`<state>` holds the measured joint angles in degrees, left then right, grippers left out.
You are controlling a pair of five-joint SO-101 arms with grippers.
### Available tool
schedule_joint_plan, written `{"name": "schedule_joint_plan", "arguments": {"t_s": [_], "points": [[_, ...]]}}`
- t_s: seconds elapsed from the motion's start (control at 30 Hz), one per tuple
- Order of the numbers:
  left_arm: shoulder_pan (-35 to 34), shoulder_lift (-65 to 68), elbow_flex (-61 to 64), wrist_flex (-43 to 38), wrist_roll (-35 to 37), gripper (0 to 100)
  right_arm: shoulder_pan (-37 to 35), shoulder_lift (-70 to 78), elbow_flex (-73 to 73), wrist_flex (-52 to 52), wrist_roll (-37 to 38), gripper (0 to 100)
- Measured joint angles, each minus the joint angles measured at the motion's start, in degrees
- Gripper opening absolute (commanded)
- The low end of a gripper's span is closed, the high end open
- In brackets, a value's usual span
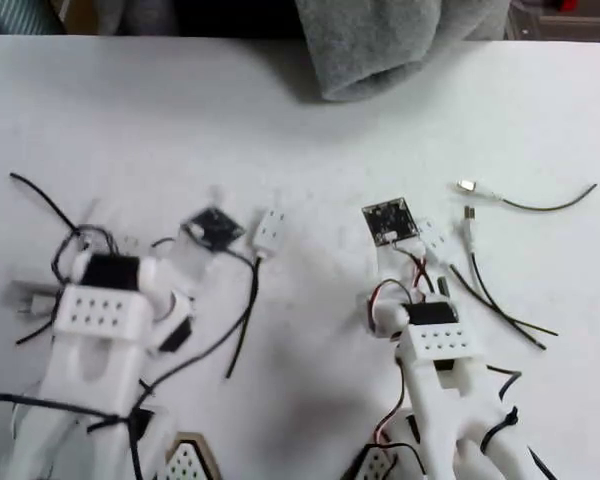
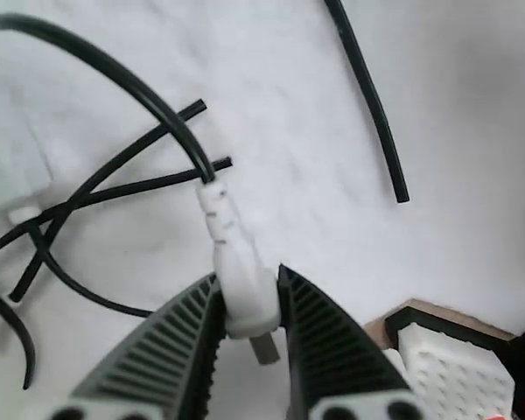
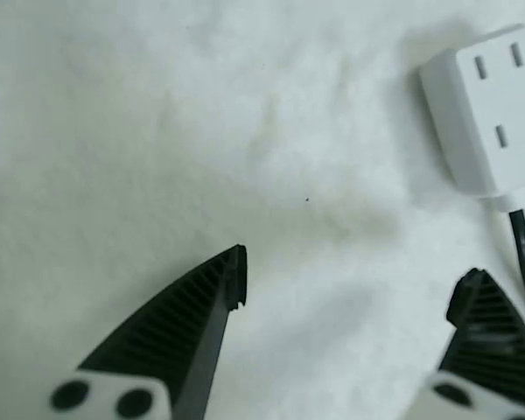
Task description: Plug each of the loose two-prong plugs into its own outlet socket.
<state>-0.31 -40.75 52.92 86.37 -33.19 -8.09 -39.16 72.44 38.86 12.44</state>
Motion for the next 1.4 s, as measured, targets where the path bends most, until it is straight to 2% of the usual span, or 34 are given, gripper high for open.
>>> {"name": "schedule_joint_plan", "arguments": {"t_s": [0.23,0.43,0.57,0.7,0.77,1.4], "points": [[-1.2,-7.8,13.5,-10.5,-9.7,2,-0.1,0.0,0.1,0.0,0.0,36.2],[-1.1,-8.7,22.2,-20.3,-11.5,2,-0.1,0.0,0.1,0.0,0.0,36.2],[-1.1,-8.7,22.2,-21.0,-11.5,3,-0.1,0.0,0.1,0.0,0.0,36.2],[-1.1,-8.7,23.1,-22.1,-11.5,17,-0.1,0.0,0.1,0.0,0.0,36.2],[-0.8,-8.7,23.3,-21.6,-11.5,20,-0.1,0.0,0.1,0.0,0.0,36.2],[-0.4,-8.7,23.3,-24.3,-11.5,18,-0.1,0.0,0.4,0.0,0.0,36.2]]}}
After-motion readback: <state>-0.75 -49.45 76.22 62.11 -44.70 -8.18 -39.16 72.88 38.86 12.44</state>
